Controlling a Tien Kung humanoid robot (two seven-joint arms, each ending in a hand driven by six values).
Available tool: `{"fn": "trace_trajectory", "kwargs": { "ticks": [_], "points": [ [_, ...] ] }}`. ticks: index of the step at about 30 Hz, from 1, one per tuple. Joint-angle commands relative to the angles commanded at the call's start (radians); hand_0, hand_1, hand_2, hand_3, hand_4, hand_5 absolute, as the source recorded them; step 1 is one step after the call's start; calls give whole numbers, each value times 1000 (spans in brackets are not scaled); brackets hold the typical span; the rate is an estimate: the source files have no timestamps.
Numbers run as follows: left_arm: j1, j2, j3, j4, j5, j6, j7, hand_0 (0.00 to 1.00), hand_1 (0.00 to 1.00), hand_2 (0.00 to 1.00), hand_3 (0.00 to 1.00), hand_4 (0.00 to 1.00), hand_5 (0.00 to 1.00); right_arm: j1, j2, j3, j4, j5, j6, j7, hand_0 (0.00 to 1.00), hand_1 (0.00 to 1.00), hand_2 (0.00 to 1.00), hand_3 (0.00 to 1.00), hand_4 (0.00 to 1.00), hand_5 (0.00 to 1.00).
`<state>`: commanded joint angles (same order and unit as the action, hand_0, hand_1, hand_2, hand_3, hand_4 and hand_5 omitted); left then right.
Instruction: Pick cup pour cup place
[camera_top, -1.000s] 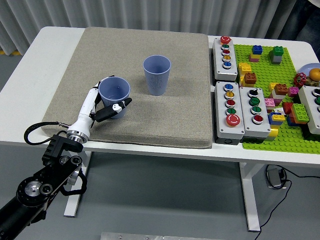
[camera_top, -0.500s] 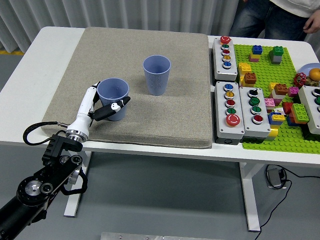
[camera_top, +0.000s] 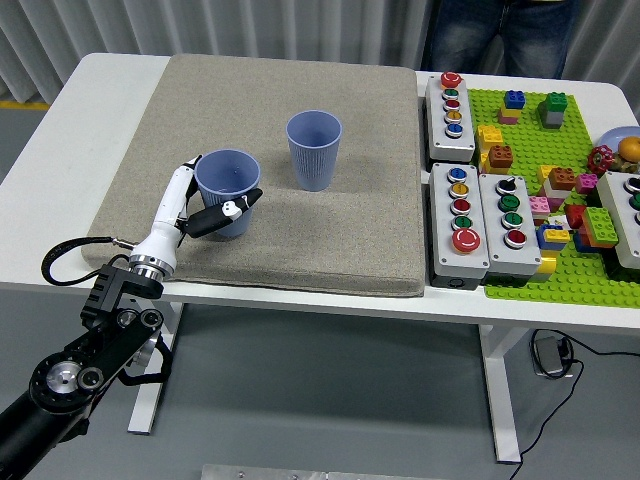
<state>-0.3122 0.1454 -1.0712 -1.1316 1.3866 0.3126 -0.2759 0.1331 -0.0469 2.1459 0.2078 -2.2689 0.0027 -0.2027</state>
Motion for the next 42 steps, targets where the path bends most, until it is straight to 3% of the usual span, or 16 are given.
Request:
{"fn": "trace_trajectory", "kwargs": {
  "ticks": [5,12,15,21,27,35,36,42],
  "points": [
    [-25,13,11,0,42,1,7,582,538,581,639,890,341,2,0,-3,0,0,-1,-1,692,661,602,598,2,253],
    [-90,52,49,31,57,-5,13,566,529,577,628,879,326,4,-1,-9,-1,0,-2,-1,692,661,602,598,2,251],
    [-142,81,78,55,65,-16,16,566,529,577,628,879,326,8,-3,-16,-1,0,-5,-3,692,661,602,598,2,251],
    [-214,112,107,86,84,-31,22,549,513,561,597,878,320,14,-4,-25,-1,0,-7,-5,692,661,602,598,2,252],
    [-270,130,146,106,119,-44,31,538,495,544,561,877,320,19,-5,-29,-1,0,-8,-6,692,661,602,599,2,252],
    [-331,144,200,141,133,-30,15,511,476,530,549,873,315,23,-7,-32,-1,0,-9,-8,692,661,602,599,2,252],
    [-338,145,203,145,133,-28,14,457,457,518,537,868,309,23,-7,-33,-1,0,-9,-8,692,661,602,598,2,252],
    [-380,155,228,178,133,-27,10,463,459,520,536,860,300,24,-8,-30,-1,0,-8,-7,692,661,602,598,2,252]
  ]
}}
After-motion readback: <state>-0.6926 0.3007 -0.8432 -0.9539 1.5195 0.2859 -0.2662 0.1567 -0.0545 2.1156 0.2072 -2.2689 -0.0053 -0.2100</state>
